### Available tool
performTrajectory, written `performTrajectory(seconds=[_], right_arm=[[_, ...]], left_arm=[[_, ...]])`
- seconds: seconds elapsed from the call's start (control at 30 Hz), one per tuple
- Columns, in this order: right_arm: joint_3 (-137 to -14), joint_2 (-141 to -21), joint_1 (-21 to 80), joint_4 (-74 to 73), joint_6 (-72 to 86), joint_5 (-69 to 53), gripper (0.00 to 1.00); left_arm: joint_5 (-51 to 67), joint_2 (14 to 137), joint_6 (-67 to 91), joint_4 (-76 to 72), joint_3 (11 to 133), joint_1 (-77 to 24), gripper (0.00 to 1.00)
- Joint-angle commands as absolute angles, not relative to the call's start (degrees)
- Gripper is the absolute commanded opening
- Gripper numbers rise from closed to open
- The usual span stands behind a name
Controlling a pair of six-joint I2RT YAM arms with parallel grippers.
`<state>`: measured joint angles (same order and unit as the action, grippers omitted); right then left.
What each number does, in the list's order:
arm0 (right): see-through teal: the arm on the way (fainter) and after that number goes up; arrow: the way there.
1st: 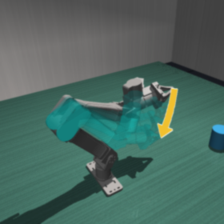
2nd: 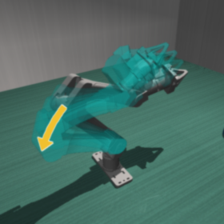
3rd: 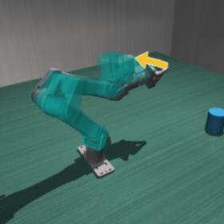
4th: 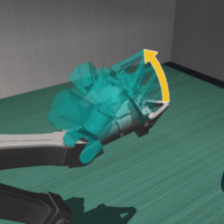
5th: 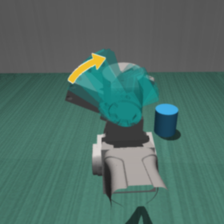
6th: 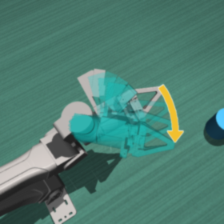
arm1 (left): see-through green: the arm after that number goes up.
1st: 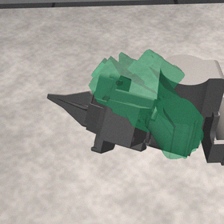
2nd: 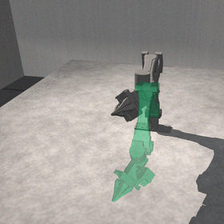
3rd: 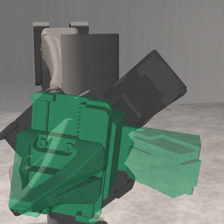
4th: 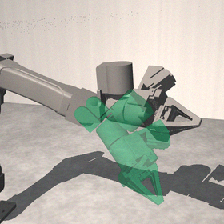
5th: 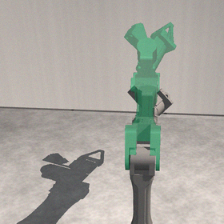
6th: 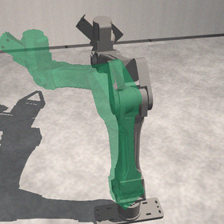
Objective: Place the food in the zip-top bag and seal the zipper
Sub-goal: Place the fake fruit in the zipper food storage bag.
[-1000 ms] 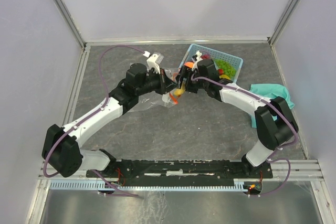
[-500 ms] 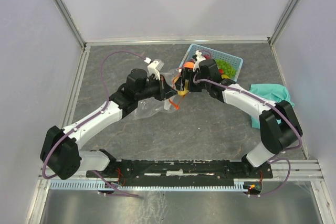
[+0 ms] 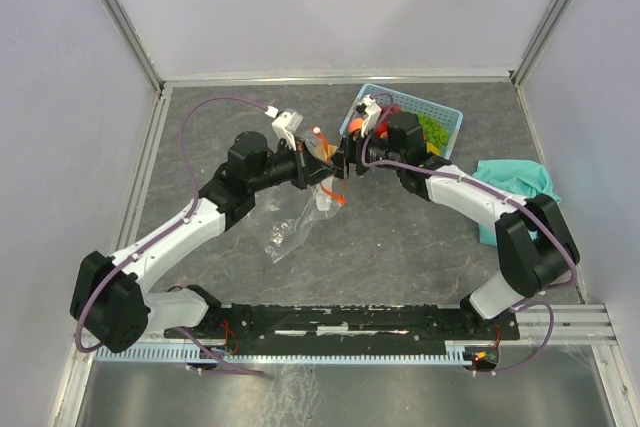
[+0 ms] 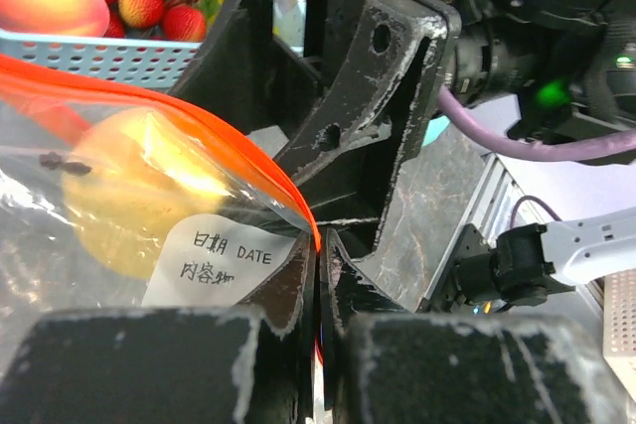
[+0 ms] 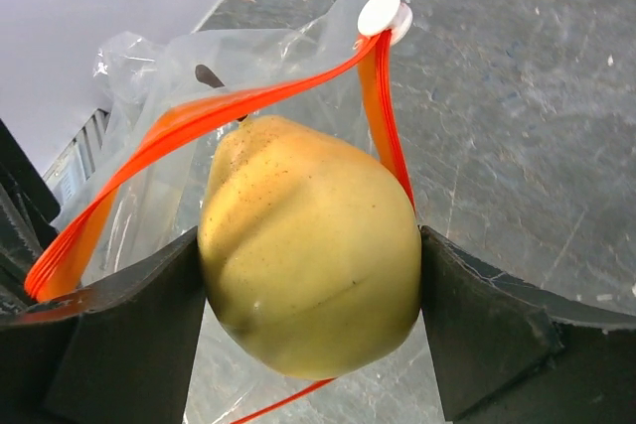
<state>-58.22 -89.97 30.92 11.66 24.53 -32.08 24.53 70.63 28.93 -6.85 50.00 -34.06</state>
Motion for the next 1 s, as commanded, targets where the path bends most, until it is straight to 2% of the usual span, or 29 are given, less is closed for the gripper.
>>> performTrajectory(seconds=[0.0,0.2,0.4,0.63,0.97], right_arm=[[-57.8,-92.3,31.1,22.3,23.5,-39.4,0.40],[-56.4,-94.2,31.3,26.9,23.6,-38.0,0.42],[-56.4,-90.1,31.3,11.1,12.0,-26.1,0.39],[-53.5,-84.9,31.8,7.7,8.0,-22.2,0.38],[-52.9,-87.0,34.6,9.9,9.5,-20.1,0.38]], left_arm=[[29.4,68.8,32.3,-14.4,49.3,-33.5,0.03],[31.5,70.0,33.3,-15.5,49.5,-33.5,0.03],[24.1,69.3,29.5,-7.3,51.7,-33.5,0.03],[19.4,70.9,29.7,-2.6,51.4,-33.5,0.04],[7.2,71.4,30.1,10.5,56.2,-33.6,0.29]])
